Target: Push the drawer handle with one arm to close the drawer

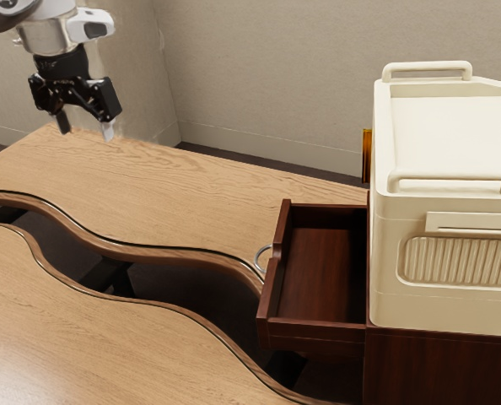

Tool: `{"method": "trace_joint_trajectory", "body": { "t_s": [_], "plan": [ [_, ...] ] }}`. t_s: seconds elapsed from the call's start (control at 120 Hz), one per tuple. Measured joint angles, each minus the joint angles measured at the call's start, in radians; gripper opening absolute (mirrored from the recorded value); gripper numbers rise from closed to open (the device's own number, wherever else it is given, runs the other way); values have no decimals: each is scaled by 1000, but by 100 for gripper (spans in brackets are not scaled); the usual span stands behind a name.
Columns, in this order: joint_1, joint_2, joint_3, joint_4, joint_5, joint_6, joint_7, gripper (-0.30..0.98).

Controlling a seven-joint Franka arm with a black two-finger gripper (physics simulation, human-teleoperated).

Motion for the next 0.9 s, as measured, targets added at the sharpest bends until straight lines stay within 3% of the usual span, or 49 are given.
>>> {"method": "trace_joint_trajectory", "body": {
  "t_s": [0.167,0.267,0.35,0.442,0.55,0.7,0.9],
  "plan": [
    [-40,-50,41,-61,42,-16,-155,69],
    [-363,-38,203,-52,53,-42,-229,68],
    [-457,-15,219,-87,39,-29,-265,46],
    [-485,-40,165,-359,95,152,-235,22],
    [-498,-41,151,-550,169,414,-137,7],
    [-500,11,149,-605,227,718,-3,-3],
    [-500,51,149,-646,248,932,158,-8]
  ]
}}
